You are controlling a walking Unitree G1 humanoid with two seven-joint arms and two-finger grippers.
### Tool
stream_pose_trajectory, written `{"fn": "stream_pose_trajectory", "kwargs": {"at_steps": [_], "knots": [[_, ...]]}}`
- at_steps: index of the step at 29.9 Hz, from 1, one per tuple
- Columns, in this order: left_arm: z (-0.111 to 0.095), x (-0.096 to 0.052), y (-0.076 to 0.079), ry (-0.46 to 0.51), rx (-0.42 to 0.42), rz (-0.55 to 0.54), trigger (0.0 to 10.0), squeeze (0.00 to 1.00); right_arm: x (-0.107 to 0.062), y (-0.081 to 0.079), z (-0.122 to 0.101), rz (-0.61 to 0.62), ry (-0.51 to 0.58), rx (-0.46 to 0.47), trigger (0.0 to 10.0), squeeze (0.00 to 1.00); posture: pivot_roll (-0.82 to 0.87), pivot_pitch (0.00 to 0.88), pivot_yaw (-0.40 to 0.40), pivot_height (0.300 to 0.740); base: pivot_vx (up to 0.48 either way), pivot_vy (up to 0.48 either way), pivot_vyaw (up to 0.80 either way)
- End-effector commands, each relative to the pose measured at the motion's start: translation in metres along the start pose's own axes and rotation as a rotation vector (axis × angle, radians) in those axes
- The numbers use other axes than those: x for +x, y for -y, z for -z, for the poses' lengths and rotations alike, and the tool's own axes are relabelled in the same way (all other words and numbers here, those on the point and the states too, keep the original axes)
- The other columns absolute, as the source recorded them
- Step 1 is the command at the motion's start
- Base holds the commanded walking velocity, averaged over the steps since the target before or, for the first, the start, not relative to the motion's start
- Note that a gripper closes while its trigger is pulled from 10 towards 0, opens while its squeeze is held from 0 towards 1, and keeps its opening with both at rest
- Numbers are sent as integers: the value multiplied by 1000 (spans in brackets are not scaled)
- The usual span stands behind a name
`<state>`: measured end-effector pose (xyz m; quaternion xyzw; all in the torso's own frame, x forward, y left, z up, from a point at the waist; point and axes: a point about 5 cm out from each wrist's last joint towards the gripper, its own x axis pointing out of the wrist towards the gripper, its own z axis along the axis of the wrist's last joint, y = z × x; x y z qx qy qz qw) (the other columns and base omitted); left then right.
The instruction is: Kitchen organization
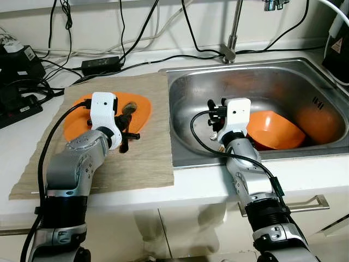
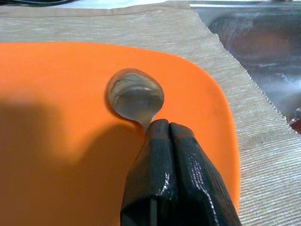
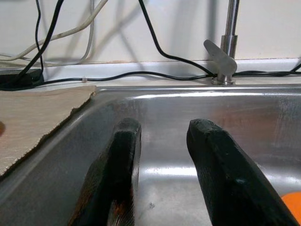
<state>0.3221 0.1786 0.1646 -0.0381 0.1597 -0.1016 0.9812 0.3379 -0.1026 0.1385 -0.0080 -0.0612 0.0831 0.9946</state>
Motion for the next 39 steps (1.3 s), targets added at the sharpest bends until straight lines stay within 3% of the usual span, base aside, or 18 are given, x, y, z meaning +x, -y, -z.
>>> {"fn": "stream_pose_trajectory", "kwargs": {"at_steps": [1,5,6,7,8,14,19,27,33,34,35,39], "knots": [[-9,-1,-5,37,23,-11,0,0,-1,1,2,8,-16,3,10000,0,-51,8,98,740,0,0,0],[-10,-1,-5,6,80,-17,0,0,-1,0,3,6,-18,3,10000,0,-50,9,98,740,0,0,0],[-11,-2,-5,1,81,-16,8667,1000,-1,1,3,6,-19,2,10000,0,-50,9,97,740,0,0,0],[-11,-2,-5,1,81,-16,8667,1000,-1,1,3,6,-19,2,10000,0,-50,9,97,740,0,0,0],[-12,-4,-5,-6,92,-22,10000,1000,-1,1,4,7,-21,1,10000,0,-50,7,99,740,0,0,0],[-6,-16,-14,-90,118,-55,10000,1000,-3,3,6,11,-29,-3,10000,0,-42,2,98,740,0,0,0],[-9,-21,-17,-98,116,-60,10000,1000,-3,2,8,5,-35,-4,10000,0,-33,0,93,740,0,0,0],[-17,-25,-12,-92,94,-29,10000,1000,-1,0,9,-6,-38,-5,10000,0,-22,0,87,740,0,0,0],[-20,-26,3,-85,66,38,10000,1000,-1,-1,9,-11,-38,-7,10000,0,-22,0,87,740,0,0,0],[-20,-26,4,-91,71,39,10000,906,-1,-1,9,-11,-38,-7,10000,0,-22,0,87,740,0,0,0],[-19,-27,5,-98,63,43,10000,0,-1,-1,9,-11,-38,-7,10000,0,-22,0,87,740,0,0,0],[-16,-26,5,-120,35,40,10000,0,-2,-1,9,-11,-39,-7,10000,0,-27,0,89,740,0,0,0]]}}
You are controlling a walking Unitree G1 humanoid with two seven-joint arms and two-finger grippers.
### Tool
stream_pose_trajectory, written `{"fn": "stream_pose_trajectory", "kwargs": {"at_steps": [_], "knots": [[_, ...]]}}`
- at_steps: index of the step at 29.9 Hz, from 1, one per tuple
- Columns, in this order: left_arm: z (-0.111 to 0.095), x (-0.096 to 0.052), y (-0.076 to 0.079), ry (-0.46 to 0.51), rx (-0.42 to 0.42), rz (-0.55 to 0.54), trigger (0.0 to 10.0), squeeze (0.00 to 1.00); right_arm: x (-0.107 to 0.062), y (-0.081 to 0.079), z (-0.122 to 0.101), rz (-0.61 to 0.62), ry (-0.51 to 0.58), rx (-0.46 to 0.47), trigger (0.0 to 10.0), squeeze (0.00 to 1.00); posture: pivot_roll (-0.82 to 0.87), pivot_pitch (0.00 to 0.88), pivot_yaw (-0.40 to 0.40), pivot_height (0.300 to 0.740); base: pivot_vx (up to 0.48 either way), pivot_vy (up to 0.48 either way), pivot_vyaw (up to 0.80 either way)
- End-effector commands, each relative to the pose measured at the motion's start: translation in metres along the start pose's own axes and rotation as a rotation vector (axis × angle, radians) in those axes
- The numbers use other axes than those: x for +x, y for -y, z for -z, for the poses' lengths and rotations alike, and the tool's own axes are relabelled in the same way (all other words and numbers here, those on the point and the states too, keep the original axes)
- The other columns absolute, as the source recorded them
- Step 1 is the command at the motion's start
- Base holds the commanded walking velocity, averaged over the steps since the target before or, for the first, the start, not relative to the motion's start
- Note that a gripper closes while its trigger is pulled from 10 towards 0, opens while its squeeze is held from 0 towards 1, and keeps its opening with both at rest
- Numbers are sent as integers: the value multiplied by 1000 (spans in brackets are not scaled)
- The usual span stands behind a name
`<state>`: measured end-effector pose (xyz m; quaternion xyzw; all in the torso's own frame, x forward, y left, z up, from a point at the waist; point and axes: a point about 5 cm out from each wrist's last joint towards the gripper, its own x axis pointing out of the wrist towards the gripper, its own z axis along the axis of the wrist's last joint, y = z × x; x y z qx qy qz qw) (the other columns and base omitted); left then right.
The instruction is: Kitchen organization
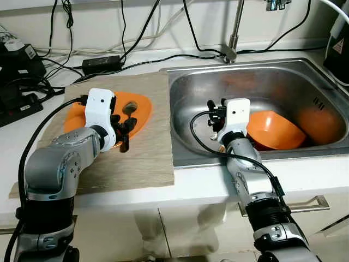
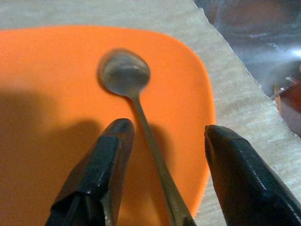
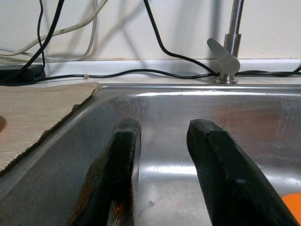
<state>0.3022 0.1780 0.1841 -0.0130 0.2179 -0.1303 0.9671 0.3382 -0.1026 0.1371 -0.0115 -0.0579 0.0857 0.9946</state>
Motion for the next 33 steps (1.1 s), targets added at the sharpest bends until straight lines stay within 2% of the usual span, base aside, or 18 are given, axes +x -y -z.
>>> {"fn": "stream_pose_trajectory", "kwargs": {"at_steps": [1,9,18,29,33], "knots": [[-3,-3,-2,0,-20,-6,10000,0,-2,-1,8,-5,-32,-2,10000,0,-27,0,89,740,0,0,0],[4,-1,-5,-39,-51,-19,10000,0,-1,-1,7,-7,-29,-2,10000,0,-27,0,87,740,0,0,0],[14,4,0,-87,-101,21,10000,0,0,-2,1,-7,-12,7,10000,0,-34,0,91,740,0,0,0],[19,7,2,-115,-85,23,10000,0,0,-3,-4,-5,4,15,10000,0,-40,0,94,740,0,0,0],[19,6,-1,-111,-86,14,10000,0,2,-5,-12,-15,18,53,10000,0,-39,0,93,740,0,0,0]]}}
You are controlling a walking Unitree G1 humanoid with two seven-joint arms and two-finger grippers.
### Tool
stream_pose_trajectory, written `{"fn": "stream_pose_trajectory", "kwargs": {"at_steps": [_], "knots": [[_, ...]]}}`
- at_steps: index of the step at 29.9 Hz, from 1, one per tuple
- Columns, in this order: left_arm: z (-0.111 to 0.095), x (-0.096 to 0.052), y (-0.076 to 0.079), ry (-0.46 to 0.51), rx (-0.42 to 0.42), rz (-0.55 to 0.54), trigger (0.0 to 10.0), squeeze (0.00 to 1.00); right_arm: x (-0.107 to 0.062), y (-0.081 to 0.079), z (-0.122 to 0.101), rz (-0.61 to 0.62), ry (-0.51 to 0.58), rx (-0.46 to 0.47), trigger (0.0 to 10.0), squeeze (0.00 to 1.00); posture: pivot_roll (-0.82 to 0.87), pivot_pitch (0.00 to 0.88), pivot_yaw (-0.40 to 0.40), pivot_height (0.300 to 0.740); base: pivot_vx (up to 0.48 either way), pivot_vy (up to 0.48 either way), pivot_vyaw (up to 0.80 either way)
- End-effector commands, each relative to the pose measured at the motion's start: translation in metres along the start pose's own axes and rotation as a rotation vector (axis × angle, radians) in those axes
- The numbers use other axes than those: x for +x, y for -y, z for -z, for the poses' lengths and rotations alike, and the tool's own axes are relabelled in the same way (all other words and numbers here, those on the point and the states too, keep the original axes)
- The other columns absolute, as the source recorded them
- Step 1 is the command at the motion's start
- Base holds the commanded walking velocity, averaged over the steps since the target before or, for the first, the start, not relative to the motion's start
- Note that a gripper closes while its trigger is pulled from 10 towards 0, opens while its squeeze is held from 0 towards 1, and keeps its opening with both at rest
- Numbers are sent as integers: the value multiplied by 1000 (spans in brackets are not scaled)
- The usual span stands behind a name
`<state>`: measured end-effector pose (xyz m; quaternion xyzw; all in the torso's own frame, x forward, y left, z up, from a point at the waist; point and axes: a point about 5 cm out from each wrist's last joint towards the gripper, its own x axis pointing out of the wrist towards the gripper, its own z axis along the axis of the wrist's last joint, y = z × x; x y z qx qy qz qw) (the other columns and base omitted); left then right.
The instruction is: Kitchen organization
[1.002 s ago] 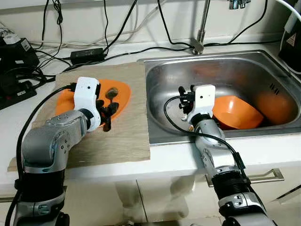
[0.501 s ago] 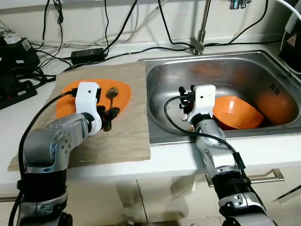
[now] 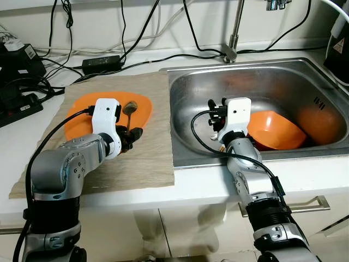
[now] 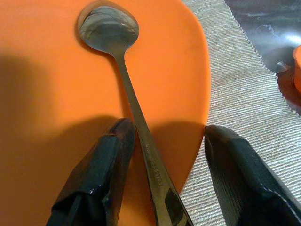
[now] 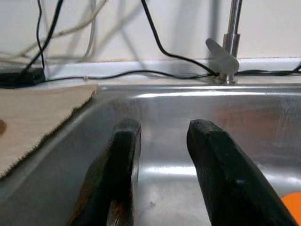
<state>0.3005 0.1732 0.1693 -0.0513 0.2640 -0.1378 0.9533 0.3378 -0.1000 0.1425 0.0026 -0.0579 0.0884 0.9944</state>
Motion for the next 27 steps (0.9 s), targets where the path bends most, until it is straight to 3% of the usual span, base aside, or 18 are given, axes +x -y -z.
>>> {"fn": "stream_pose_trajectory", "kwargs": {"at_steps": [1,4,6,10,11,17,26,27], "knots": [[4,1,-5,-24,-4,-21,10000,0,1,-7,-9,-42,6,71,10000,0,-37,0,92,740,0,0,0],[5,1,-6,-25,-5,-23,10000,0,1,-13,-10,-93,-20,134,10000,0,-36,0,91,740,0,0,0],[6,1,-7,-28,-9,-26,10000,0,-3,-27,-15,-249,-83,225,10000,0,-35,0,91,740,0,0,0],[6,1,-8,-29,-10,-27,10000,0,-7,-30,-19,-327,-112,259,10000,0,-35,0,90,740,0,0,0],[6,1,-9,-30,-14,-29,10000,0,-15,-30,-24,-408,-156,295,10000,0,-36,0,91,740,0,0,0],[5,2,-11,-30,-25,-28,10000,0,-36,-32,-36,-604,-223,330,10000,0,-43,0,93,740,0,0,0],[0,3,-10,-9,-32,-23,10000,0,-52,-29,-43,-708,-287,364,10000,0,-45,0,96,740,0,0,0],[-1,3,-9,6,-29,-7,0,0,-52,-29,-43,-706,-291,368,10000,0,-45,0,96,740,0,0,0]]}}
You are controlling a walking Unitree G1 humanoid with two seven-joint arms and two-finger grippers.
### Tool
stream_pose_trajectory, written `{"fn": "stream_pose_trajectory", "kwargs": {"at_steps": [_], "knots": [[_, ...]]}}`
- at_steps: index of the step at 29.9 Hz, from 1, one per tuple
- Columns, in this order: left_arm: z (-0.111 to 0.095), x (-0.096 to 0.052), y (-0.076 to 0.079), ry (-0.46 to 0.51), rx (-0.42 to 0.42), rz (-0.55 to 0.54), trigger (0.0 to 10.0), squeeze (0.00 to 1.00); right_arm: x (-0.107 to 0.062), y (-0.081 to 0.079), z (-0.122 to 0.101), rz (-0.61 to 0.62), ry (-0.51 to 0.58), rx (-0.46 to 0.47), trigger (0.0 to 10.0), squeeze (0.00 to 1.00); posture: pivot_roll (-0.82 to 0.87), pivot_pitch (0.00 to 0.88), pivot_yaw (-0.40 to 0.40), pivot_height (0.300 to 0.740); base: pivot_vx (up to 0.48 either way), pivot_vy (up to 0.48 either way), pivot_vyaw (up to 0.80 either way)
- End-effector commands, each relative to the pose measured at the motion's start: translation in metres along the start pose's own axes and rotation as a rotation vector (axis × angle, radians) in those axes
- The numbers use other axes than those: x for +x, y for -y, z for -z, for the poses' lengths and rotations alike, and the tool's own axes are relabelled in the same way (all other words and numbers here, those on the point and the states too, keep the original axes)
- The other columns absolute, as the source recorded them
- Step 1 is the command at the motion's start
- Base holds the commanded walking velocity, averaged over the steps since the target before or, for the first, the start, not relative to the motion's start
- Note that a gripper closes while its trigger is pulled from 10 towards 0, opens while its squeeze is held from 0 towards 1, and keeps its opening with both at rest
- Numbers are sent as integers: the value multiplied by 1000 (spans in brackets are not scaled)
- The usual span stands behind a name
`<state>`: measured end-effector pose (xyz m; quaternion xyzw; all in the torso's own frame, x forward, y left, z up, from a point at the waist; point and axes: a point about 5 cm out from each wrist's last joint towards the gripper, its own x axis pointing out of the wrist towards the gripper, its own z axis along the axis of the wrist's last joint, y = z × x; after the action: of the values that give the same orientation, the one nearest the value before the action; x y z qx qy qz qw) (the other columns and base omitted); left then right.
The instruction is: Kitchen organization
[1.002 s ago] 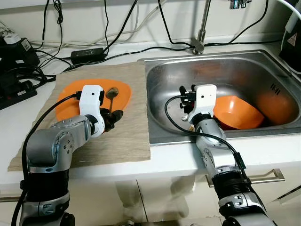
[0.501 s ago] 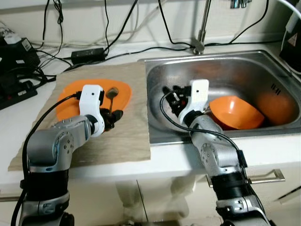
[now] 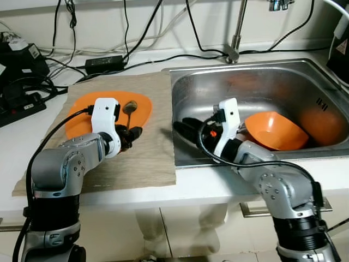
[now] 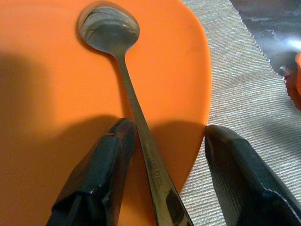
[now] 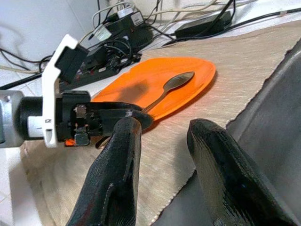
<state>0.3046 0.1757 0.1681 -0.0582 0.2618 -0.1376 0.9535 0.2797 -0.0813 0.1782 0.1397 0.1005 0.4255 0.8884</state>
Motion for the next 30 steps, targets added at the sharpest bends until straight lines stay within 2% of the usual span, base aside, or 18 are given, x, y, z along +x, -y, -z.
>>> {"fn": "stream_pose_trajectory", "kwargs": {"at_steps": [1,2,7,10,14,21,24,25,26,27,29,30], "knots": [[0,0,-5,0,-16,-10,0,0,-2,-3,0,-17,0,16,10000,0,-45,0,96,740,0,0,0],[-1,-1,-3,10,-18,1,0,98,-2,-2,0,-14,-2,22,10000,0,-44,0,96,740,0,0,0],[-4,-2,1,30,-30,27,0,122,-3,-2,1,-13,-9,43,10000,0,-43,0,96,740,0,0,0],[-10,-4,3,56,-31,48,0,125,-3,-1,2,-11,-14,51,10000,0,-40,0,94,740,0,0,0],[-29,-10,11,140,-25,105,0,106,-2,2,3,-1,-19,65,10000,0,-39,0,90,740,0,0,0],[-36,-12,13,176,-29,116,0,145,-1,4,5,6,-28,75,10000,0,-39,0,89,740,0,0,0],[-35,-12,12,165,-6,115,0,110,-1,4,6,9,-29,79,10000,0,-40,0,90,740,0,0,0],[-34,-12,11,149,9,108,0,0,-1,4,6,10,-29,80,10000,0,-40,0,91,740,0,0,0],[-33,-12,10,135,29,92,4196,0,-1,4,7,10,-29,81,10000,0,-39,0,91,740,0,0,0],[-33,-12,10,130,35,82,10000,0,-1,4,7,11,-30,81,10000,0,-39,0,91,740,0,0,0],[-32,-13,9,130,37,65,10000,0,-1,4,7,13,-31,82,10000,0,-38,0,92,740,0,0,0],[-32,-14,8,129,43,59,10000,1000,-1,5,8,16,-32,83,10000,0,-35,0,91,740,0,0,0]]}}
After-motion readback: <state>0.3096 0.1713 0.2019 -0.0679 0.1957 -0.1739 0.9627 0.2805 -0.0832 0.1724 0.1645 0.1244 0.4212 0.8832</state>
